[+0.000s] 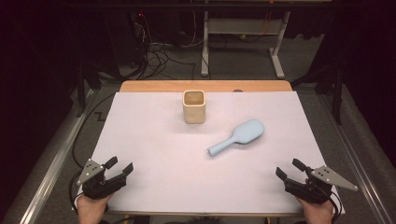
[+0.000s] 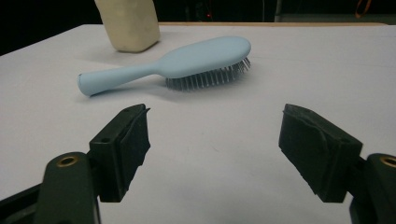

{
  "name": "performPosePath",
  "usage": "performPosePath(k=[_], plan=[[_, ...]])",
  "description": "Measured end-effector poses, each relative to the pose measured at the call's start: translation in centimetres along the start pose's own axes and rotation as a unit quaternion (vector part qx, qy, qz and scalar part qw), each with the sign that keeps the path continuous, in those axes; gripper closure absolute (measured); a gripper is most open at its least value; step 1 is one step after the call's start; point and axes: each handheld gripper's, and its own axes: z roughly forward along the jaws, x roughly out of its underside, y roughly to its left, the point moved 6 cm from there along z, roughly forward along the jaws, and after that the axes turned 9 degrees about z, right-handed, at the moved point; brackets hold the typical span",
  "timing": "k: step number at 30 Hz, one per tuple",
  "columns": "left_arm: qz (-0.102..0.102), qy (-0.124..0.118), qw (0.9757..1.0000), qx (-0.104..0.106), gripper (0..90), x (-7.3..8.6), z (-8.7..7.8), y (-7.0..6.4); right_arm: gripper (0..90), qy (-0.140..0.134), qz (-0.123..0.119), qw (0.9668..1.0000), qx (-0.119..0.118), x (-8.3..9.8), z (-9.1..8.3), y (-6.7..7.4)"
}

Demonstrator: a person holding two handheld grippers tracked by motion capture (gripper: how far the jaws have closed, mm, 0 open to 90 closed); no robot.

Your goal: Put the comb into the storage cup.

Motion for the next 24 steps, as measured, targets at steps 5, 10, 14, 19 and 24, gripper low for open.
performPosePath(k=[5, 10, 14, 19, 24], plan=[[0.0, 0.001, 1.0, 0.0, 30.8, 0.03, -0.03, 0.03, 25.2, 0.0, -0.005, 1.0, 0.002, 0.0, 0.02, -0.05], [0.0, 0.001, 1.0, 0.0, 30.8, 0.02, -0.07, 0.01, 25.4, -0.001, -0.01, 1.0, 0.0, 0.03, 0.0, 0.1], [-0.001, 0.001, 1.0, -0.001, 30.9, 0.04, -0.02, 0.03, 25.4, -0.003, -0.006, 1.0, 0.0, -0.01, -0.09, 0.03], [-0.001, 0.001, 1.0, -0.001, 30.9, 0.03, -0.05, 0.08, 25.8, -0.007, -0.006, 1.0, -0.003, -0.08, -0.16, 0.15], [-0.008, 0.0, 1.0, -0.001, 30.9, -0.01, -0.07, 0.11, 26.2, -0.009, -0.002, 0.9999, -0.007, -0.12, -0.22, 0.18]])
